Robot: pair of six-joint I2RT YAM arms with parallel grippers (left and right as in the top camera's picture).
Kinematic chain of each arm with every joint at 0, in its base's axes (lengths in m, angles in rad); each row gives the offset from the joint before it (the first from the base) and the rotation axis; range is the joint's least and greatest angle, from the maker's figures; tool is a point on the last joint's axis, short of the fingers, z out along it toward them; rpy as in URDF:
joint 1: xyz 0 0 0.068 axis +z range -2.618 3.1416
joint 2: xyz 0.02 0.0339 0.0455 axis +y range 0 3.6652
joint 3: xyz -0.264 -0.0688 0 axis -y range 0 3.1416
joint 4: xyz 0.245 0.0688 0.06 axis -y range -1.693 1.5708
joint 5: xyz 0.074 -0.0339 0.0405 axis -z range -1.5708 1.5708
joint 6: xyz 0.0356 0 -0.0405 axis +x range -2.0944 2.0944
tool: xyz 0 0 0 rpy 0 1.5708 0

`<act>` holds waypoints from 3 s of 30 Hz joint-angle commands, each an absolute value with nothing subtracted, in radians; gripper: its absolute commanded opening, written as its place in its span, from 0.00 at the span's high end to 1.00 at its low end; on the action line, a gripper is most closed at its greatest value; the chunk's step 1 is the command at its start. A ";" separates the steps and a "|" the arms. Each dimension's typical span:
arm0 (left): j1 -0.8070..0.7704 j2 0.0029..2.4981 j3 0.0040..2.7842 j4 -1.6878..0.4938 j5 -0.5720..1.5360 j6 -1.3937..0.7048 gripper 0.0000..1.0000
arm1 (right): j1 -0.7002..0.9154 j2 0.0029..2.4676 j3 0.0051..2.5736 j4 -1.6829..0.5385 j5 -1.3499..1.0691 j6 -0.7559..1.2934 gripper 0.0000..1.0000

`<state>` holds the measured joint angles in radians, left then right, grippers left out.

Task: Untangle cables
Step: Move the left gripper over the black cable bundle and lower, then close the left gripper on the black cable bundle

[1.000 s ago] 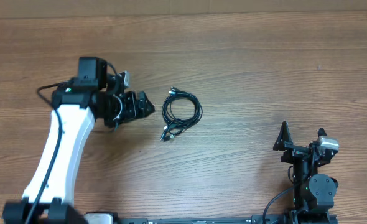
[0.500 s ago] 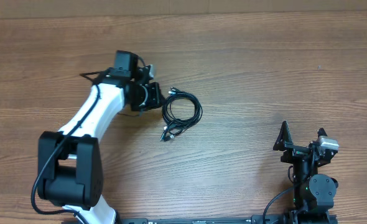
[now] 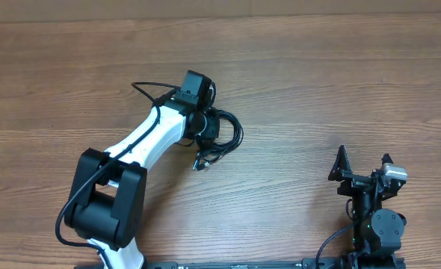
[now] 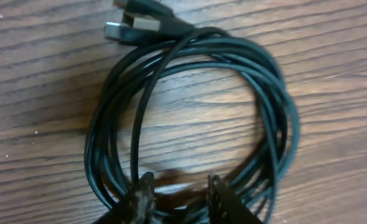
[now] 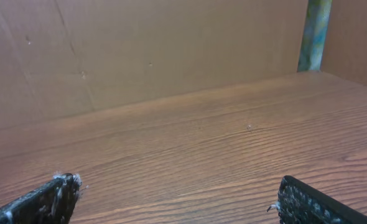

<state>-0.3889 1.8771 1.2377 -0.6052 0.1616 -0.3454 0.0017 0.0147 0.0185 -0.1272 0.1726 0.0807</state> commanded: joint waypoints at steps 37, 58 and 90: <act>-0.391 1.902 1.253 -0.685 -0.037 -0.250 0.44 | 0.006 0.003 0.035 -0.125 0.183 0.078 0.00; -0.392 1.902 1.255 -0.995 0.157 -0.086 0.58 | 0.006 0.003 0.035 -0.125 0.183 0.078 0.00; -0.393 1.903 1.264 -1.205 0.112 -0.139 0.59 | 0.006 0.003 0.035 -0.125 0.183 0.078 0.00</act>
